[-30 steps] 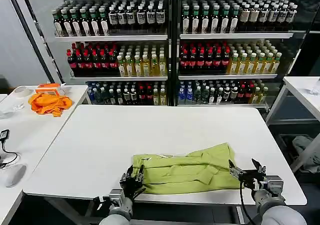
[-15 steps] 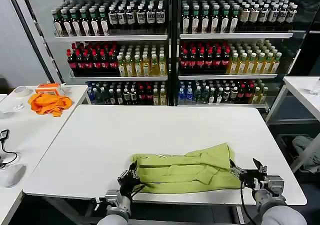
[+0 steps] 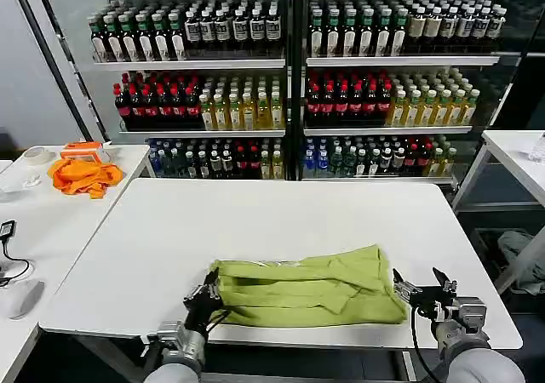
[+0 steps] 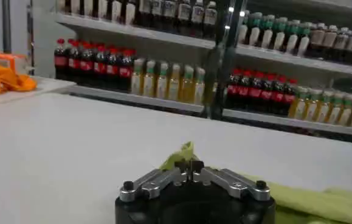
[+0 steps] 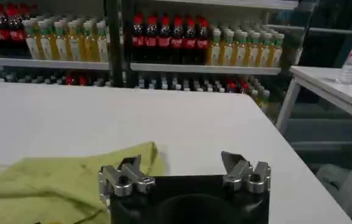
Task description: Fold and organize the clothes.
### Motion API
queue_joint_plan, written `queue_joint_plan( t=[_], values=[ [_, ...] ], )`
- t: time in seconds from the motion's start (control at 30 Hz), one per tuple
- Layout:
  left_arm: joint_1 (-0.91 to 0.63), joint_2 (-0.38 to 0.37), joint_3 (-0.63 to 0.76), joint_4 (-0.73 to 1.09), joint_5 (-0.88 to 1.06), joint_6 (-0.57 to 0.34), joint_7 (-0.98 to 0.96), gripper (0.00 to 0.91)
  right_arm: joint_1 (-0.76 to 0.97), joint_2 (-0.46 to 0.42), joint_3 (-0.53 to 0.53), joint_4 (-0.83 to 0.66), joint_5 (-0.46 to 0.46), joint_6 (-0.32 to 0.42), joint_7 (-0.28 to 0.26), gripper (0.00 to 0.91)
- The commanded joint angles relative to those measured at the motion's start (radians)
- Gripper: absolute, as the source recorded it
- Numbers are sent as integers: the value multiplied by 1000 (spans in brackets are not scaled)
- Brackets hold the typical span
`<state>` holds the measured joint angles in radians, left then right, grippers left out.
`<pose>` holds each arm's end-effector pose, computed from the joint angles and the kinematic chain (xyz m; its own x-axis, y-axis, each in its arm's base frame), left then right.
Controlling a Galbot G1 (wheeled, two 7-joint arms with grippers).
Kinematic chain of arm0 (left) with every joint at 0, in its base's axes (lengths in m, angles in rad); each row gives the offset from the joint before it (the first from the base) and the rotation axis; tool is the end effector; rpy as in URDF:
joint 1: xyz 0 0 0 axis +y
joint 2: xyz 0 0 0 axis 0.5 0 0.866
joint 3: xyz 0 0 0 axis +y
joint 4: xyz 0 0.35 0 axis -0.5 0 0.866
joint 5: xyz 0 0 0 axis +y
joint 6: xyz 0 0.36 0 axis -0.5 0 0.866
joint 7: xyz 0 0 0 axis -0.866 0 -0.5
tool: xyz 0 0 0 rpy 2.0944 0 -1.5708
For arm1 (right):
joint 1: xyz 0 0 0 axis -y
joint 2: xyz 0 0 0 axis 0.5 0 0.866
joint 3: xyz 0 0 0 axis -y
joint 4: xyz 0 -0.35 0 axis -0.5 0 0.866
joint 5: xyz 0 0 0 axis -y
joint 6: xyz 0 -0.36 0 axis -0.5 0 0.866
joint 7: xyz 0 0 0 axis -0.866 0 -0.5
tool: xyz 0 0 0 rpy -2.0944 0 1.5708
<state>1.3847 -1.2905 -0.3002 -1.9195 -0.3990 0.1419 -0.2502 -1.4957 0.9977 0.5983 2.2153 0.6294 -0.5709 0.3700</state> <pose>0.2322 -0.0092 -0.3346 -0.9695 0.0770 0.2329 0.0394 0.9860 -0.1620 0.2149 -0.0906 -0.2152 -0.9062 0.0724 0.4165 0.0429 0.9959 -0.0798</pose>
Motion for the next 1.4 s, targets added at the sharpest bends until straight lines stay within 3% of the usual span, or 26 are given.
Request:
queue_joint_plan(
  t=[0.03,0.2,0.47,0.5,0.57,1.4],
  values=[
    [5,130,-189,6,-111,35,28,10,2,0,0,-4,1,0,-1,907],
    [8,176,-213,45,-137,85,55,10,5,3,-7,-6,0,-1,-3,907],
    [-27,125,-145,84,-55,134,64,40,14,-12,-10,-1,8,-5,-1,907],
    [-28,123,-143,84,-52,137,64,524,13,-14,-7,1,10,-6,-1,907],
    [-33,119,-137,83,-48,140,60,907,10,-18,-3,1,13,-6,-1,907],
    [-54,42,-55,132,88,108,-13,907,1,-13,-5,8,10,-6,-2,907]
  ],
)
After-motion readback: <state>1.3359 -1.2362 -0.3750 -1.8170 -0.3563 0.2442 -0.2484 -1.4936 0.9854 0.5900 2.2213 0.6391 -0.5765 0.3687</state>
